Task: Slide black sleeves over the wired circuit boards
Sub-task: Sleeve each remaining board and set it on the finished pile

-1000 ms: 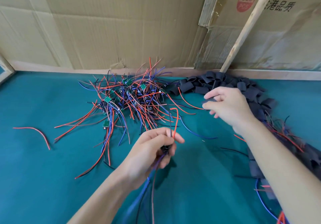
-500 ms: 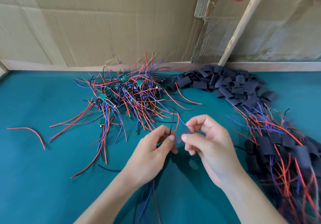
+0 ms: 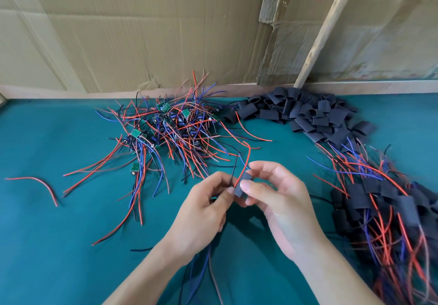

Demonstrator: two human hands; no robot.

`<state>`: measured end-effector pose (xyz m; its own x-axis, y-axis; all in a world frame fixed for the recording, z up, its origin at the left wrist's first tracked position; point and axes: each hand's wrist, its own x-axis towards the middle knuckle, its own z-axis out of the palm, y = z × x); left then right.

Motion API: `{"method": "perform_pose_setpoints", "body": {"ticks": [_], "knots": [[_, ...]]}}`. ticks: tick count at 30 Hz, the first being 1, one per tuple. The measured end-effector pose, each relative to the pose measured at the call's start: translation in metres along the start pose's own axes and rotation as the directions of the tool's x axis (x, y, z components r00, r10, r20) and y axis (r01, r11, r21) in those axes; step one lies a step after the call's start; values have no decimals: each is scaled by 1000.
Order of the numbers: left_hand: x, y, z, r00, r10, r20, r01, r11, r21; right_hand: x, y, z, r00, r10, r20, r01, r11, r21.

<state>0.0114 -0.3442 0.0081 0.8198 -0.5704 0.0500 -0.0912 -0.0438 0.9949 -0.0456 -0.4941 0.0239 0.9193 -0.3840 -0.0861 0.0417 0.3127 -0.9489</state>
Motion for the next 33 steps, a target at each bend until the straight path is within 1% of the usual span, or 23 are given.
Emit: {"method": "perform_pose_setpoints", "body": {"ticks": [3,7,8,9,12,15,18,21,24,28,33], "knots": [[0,0,0,1000,25,0,-25,999,37,0,-2,-2,998,15,60,-13,999,-39],[0,-2,-2,1000,17,15,-17,999,40,2,-10,-9,998,-10,59,14,997,-74],[0,-2,-3,1000,11,24,-12,999,34,3,-13,-13,999,-15,31,17,999,-49],[1,-3,-3,999,8,38,-9,1000,26,6,-17,-17,1000,-18,-25,18,1000,1],[0,-4,-5,993,21,113,-20,1000,-2,15,-25,-32,968,-26,-248,68,984,165],[-1,-2,-5,984,29,177,-19,998,-59,21,-27,-41,939,-2,-344,95,963,254],[-1,-2,-5,978,29,205,-13,997,-78,23,-25,-46,911,43,-409,101,940,326],[-2,-2,-5,976,27,217,-8,996,-86,23,-25,-46,912,91,-401,83,915,396],[-2,-1,-6,974,23,224,-5,997,-80,21,-27,-44,931,107,-349,56,903,425],[-1,0,-6,976,12,216,2,998,-67,19,-29,-37,954,97,-284,34,907,421],[-2,0,-6,975,-11,222,20,999,-40,18,-34,-37,958,50,-281,84,891,446]]}}
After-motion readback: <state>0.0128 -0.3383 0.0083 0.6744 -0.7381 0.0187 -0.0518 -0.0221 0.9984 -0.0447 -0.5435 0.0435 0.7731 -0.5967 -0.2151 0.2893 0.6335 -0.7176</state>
